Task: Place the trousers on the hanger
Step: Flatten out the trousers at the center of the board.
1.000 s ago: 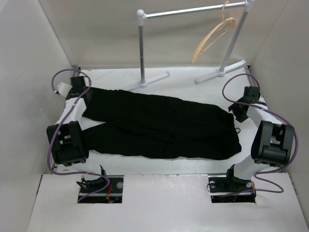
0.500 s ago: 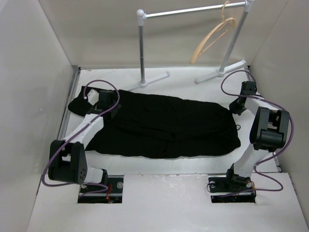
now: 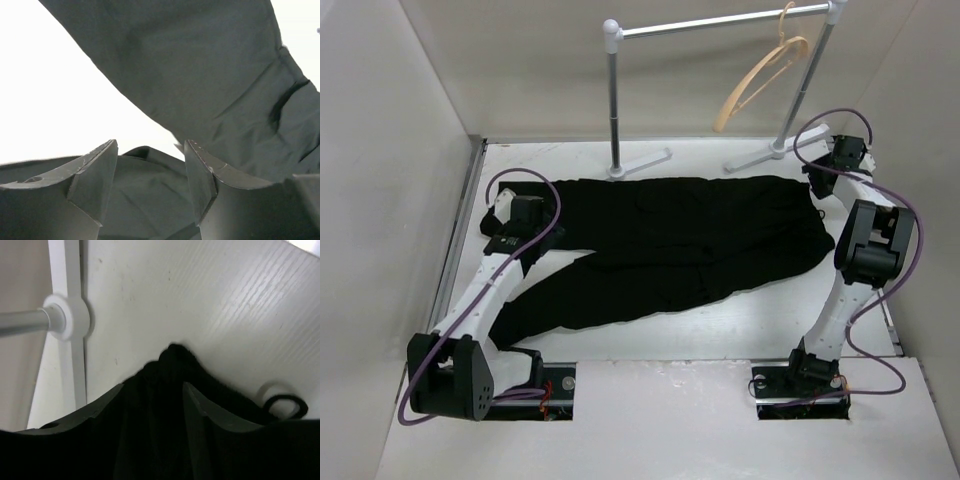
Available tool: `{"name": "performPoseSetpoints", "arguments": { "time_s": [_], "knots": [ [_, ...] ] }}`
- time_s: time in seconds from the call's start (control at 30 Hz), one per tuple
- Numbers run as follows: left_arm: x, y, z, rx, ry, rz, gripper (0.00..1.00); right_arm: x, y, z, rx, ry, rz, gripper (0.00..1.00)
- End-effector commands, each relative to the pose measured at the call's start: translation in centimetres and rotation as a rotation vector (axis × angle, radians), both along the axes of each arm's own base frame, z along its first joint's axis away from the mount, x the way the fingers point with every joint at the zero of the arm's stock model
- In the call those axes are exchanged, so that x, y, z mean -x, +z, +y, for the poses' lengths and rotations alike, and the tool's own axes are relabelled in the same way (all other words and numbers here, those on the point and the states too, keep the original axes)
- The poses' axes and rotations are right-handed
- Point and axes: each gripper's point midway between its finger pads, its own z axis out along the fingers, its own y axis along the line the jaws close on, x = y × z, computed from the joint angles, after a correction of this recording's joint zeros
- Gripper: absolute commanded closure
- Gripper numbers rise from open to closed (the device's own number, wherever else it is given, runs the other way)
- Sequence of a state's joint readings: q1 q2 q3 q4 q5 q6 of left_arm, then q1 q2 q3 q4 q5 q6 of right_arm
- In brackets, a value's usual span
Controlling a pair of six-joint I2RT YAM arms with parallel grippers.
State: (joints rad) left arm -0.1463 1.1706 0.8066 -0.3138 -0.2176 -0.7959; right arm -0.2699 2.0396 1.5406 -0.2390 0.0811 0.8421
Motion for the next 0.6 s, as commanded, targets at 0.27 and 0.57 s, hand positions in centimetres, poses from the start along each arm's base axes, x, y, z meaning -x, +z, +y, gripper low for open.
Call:
{"name": "performPoseSetpoints", "arguments": {
  "time_s": [0.27, 0.57],
  "knots": [
    [-2.4, 1.0, -1.6, -0.018, -0.053, -0.007, 0.48, 14.7, 5.9, 2.7, 0.103, -0.089, -0.053, 0.75],
    [7.1, -2.6, -0.5, -0.008, -0.039, 0.147, 0.49, 23.7, -2.3, 2.2, 0.040, -0.106, 0.152, 0.45]
  ]
}}
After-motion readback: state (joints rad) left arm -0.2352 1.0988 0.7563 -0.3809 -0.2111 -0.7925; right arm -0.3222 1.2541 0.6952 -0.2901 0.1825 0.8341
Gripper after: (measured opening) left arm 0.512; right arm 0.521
